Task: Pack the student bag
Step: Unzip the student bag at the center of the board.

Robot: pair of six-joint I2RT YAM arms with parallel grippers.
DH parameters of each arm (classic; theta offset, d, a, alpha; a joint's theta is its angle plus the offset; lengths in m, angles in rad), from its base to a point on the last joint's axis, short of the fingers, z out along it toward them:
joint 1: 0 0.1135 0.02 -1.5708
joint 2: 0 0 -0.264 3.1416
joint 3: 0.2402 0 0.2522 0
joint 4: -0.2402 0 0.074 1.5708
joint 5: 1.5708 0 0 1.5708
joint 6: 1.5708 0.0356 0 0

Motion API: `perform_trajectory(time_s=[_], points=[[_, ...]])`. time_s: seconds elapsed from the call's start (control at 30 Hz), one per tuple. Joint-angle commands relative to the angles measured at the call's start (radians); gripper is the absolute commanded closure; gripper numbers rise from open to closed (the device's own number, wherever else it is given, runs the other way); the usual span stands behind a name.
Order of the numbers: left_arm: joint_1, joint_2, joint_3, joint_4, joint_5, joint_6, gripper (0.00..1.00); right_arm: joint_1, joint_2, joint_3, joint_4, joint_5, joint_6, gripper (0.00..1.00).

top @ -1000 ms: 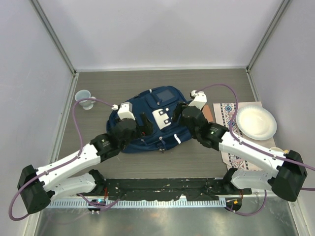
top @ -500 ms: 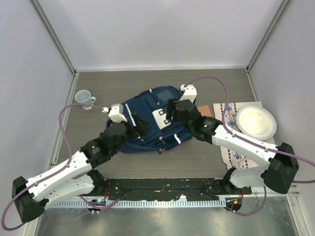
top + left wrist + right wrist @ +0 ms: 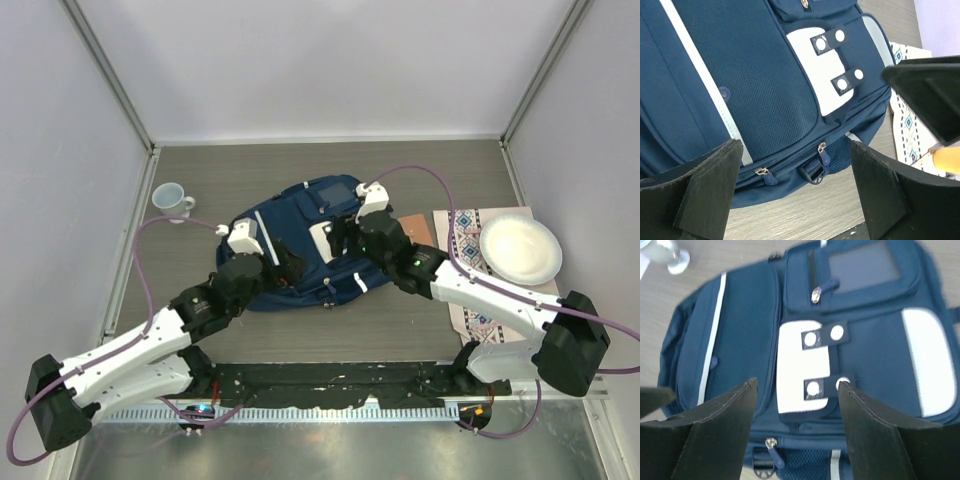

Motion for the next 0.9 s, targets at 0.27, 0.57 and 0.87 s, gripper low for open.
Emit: perform_trajectory(time_s=[0.27, 0.57, 0.87], points=[[-0.241, 0.184, 0.045, -0.098, -0.230, -0.175, 0.12, -0.057, -0.021, -0.142, 0.144, -0.203, 0.063, 0.30], [-0.383, 0.118, 0.075, -0.246, -0.421, -0.344, 0.16, -0.124, -0.048, -0.216, 0.213, -0.301, 0.114, 0.30], [-0.455, 0.261, 0.180, -0.325, -0.445, -0.442, 0.15, -0.132, -0.049, -0.240, 0.257, -0.390, 0.155, 0.30]])
